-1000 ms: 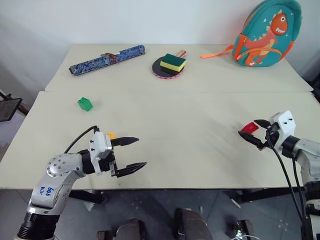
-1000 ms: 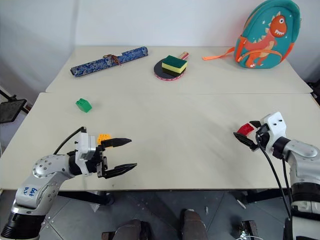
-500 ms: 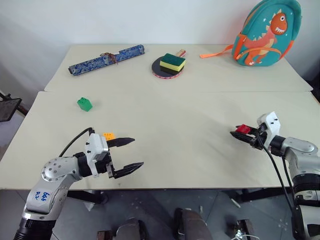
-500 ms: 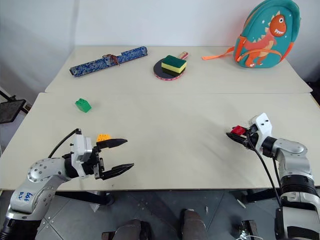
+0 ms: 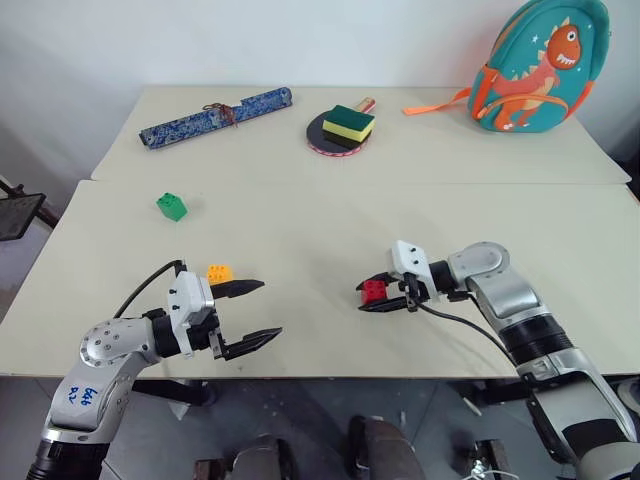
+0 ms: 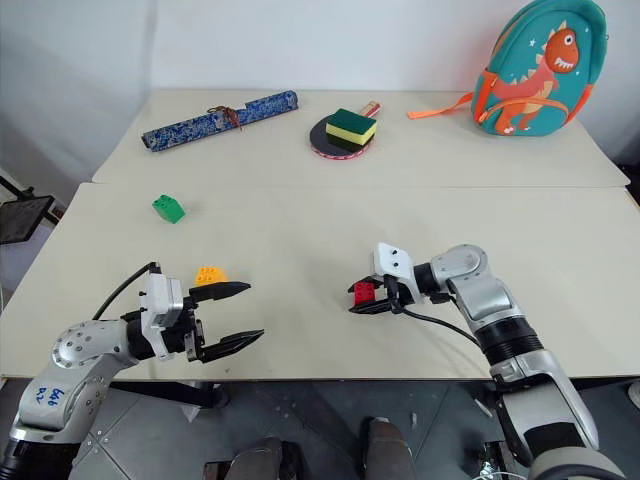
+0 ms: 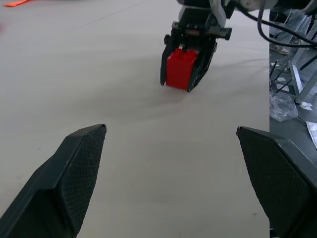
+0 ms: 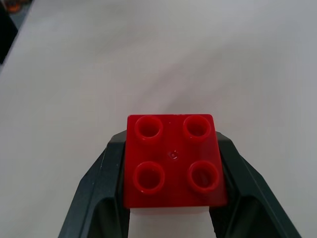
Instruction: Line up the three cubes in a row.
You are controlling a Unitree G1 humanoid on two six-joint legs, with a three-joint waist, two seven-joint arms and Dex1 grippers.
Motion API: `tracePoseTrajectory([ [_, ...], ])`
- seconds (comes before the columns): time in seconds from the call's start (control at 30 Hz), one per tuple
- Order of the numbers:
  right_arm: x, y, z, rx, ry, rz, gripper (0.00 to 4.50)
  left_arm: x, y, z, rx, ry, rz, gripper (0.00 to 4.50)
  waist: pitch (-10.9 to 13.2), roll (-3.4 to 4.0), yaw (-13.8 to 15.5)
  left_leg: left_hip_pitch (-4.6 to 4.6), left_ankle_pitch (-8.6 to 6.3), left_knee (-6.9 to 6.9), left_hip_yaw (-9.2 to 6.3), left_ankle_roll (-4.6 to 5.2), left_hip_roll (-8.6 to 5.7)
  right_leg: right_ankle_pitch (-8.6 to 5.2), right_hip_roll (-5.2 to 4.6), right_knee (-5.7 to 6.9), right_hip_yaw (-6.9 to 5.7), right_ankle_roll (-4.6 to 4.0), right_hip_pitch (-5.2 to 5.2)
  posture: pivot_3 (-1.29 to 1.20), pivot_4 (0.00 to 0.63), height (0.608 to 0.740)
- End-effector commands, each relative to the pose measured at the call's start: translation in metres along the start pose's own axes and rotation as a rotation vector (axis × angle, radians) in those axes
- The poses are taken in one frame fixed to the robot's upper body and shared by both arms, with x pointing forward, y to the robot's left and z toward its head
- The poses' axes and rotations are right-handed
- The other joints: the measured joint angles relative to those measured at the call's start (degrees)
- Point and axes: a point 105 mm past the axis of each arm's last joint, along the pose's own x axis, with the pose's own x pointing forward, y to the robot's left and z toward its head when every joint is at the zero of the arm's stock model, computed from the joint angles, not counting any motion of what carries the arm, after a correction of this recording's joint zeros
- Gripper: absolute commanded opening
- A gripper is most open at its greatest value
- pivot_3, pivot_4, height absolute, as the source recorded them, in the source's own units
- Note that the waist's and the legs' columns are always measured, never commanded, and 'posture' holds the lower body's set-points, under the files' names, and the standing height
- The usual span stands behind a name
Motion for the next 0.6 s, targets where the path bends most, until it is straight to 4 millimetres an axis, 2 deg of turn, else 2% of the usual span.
tracePoseTrajectory([
  [0.03,0.003,-0.005,0.003,-0.041,0.006,-0.009,1.54,-0.005,0.002,0.007,0.040,-0.004,0.022,4.50,0.00,0.00,-0.19,0.00,0.00,0.00,0.00,0.00,0.02,0.00,0.01,0.03,-0.01,0.00,0.00,0.00,0.150,0.740],
  [0.1,0.005,-0.005,0.002,-0.038,-0.002,-0.011,2.28,-0.007,0.004,0.007,0.038,-0.005,0.040,4.50,0.00,0.00,-0.29,0.04,0.01,0.00,-0.01,-0.03,0.05,0.00,0.04,0.11,-0.01,0.00,-0.01,0.00,0.150,0.740],
  [0.2,0.003,-0.004,0.003,-0.047,-0.012,-0.009,3.07,-0.012,0.006,0.009,0.032,-0.018,0.076,4.50,0.00,0.00,-0.44,0.06,0.00,0.00,-0.01,-0.05,0.07,0.00,0.04,0.17,-0.01,0.00,-0.02,0.00,0.150,0.740],
  [0.23,0.000,-0.005,0.008,-0.066,-0.034,-0.018,3.46,-0.015,0.008,0.010,0.029,-0.030,0.097,4.50,0.00,0.00,-0.44,0.06,0.00,0.00,-0.01,-0.04,0.07,0.00,0.03,0.19,-0.01,0.00,-0.02,0.00,0.150,0.740],
  [0.33,-0.022,-0.004,0.041,-0.137,-0.230,-0.041,4.48,-0.045,0.024,0.015,0.025,-0.075,0.287,4.50,0.01,0.01,-0.46,0.06,0.00,-0.01,-0.01,-0.05,0.07,0.00,0.02,0.22,0.00,0.00,-0.04,0.00,0.150,0.740],
  [0.43,-0.041,-0.001,0.054,-0.168,-0.323,-0.081,4.48,-0.083,0.039,0.016,-0.007,-0.139,0.527,4.50,0.01,0.01,-0.41,0.05,-0.01,-0.04,-0.04,-0.06,0.09,0.00,0.01,0.30,-0.01,0.00,-0.04,0.00,0.150,0.740],
  [0.5,-0.048,0.003,0.057,-0.157,-0.354,-0.095,4.48,-0.106,0.040,0.009,-0.026,-0.132,0.640,4.50,-0.01,-0.02,-0.30,0.05,-0.02,-0.04,-0.07,-0.05,0.08,0.00,-0.01,0.25,-0.02,0.00,-0.03,0.00,0.150,0.740],
  [0.6,-0.067,0.007,0.062,-0.144,-0.529,-0.217,4.48,-0.168,0.035,-0.024,-0.139,-0.130,0.986,4.50,-0.02,-0.04,-0.20,0.07,-0.05,-0.05,-0.07,-0.03,0.08,0.00,-0.01,0.01,-0.04,0.00,0.00,0.00,0.150,0.740],
])
